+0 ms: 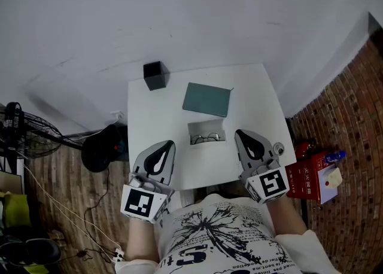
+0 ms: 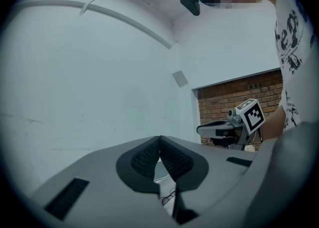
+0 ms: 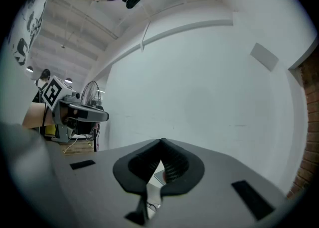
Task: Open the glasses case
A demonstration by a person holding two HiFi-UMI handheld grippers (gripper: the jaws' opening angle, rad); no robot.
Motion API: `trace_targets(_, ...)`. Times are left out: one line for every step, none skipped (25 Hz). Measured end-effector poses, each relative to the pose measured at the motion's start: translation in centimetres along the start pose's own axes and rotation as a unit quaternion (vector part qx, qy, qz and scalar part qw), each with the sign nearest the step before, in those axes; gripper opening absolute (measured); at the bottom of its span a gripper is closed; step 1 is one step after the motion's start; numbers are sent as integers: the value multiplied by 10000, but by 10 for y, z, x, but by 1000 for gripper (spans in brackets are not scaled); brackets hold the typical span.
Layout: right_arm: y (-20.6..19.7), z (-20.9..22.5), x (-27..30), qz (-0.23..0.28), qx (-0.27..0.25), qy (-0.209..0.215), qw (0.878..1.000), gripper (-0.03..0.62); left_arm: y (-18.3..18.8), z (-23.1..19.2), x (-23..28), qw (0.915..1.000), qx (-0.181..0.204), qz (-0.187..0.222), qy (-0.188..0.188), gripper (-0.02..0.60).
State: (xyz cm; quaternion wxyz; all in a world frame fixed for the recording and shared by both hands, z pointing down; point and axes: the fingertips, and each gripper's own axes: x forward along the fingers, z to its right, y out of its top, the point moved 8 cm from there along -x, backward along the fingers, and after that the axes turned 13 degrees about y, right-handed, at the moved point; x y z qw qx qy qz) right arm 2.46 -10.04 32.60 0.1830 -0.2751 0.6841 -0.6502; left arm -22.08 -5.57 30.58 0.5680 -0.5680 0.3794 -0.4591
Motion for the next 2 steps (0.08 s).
trace_targets(0,0,1,-13,0,2,10000,11,0,0,1,10000,-9,-7,10,14)
trace_targets(0,1,1,-25,1,3,10000,11,0,0,1,10000,-17,-14,20,14)
